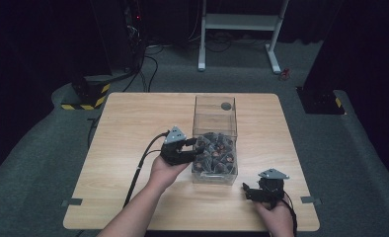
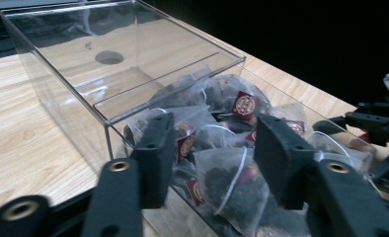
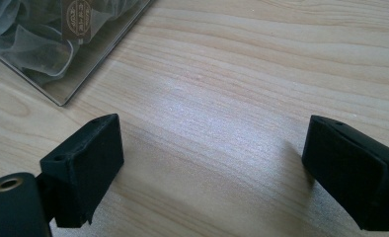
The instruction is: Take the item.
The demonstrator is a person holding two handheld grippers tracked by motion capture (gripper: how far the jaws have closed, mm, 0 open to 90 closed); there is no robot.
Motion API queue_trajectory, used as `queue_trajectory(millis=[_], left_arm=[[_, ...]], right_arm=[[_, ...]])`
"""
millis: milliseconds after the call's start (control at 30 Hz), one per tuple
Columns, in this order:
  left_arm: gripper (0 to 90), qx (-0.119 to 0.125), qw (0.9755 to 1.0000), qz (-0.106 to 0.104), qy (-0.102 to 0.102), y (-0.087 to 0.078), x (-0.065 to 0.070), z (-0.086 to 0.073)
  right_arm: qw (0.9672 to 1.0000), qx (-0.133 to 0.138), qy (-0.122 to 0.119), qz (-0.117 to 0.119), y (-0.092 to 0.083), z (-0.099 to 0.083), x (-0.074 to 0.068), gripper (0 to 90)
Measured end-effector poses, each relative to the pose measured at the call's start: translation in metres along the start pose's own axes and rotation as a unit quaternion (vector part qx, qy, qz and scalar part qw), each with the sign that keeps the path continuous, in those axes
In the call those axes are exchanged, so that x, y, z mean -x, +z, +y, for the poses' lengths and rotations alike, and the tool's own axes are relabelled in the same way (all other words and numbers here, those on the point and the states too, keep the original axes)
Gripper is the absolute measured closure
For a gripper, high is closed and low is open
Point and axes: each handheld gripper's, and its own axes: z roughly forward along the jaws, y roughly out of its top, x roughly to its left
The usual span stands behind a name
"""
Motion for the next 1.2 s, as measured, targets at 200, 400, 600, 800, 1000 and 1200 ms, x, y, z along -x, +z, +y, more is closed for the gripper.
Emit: queue_trajectory(millis=[200, 400, 600, 800, 1000, 1200], left_arm=[[54.4, -0.014, 0.9999, 0.002, 0.001, 0.005, 0.001, -0.005], [54.8, -0.019, 0.9998, -0.004, 0.003, 0.007, 0.003, -0.01], [69.8, -0.015, 0.9997, -0.017, -0.003, 0.008, 0.004, -0.015], [89.4, -0.002, 0.9997, -0.026, 0.002, 0.004, 0.005, -0.018], [90.0, 0.012, 0.9995, -0.029, 0.002, 0.0, 0.007, -0.019], [90.0, 0.031, 0.9991, -0.03, -0.002, -0.004, 0.01, -0.016]], right_arm=[[1.0, -0.001, 0.003, 0.0, 0.0, 0.0, -0.001, 8.6], [1.0, -0.001, 0.003, 0.0, 0.0, 0.0, -0.001, 8.6], [1.0, -0.001, 0.003, 0.001, 0.0, 0.0, -0.001, 8.7], [1.0, -0.001, 0.003, 0.001, 0.0, 0.0, -0.001, 8.6], [1.0, -0.001, 0.003, 0.001, 0.0, 0.0, -0.001, 8.6], [1.0, -0.001, 0.002, 0.001, 0.0, 0.0, 0.0, 8.6]])
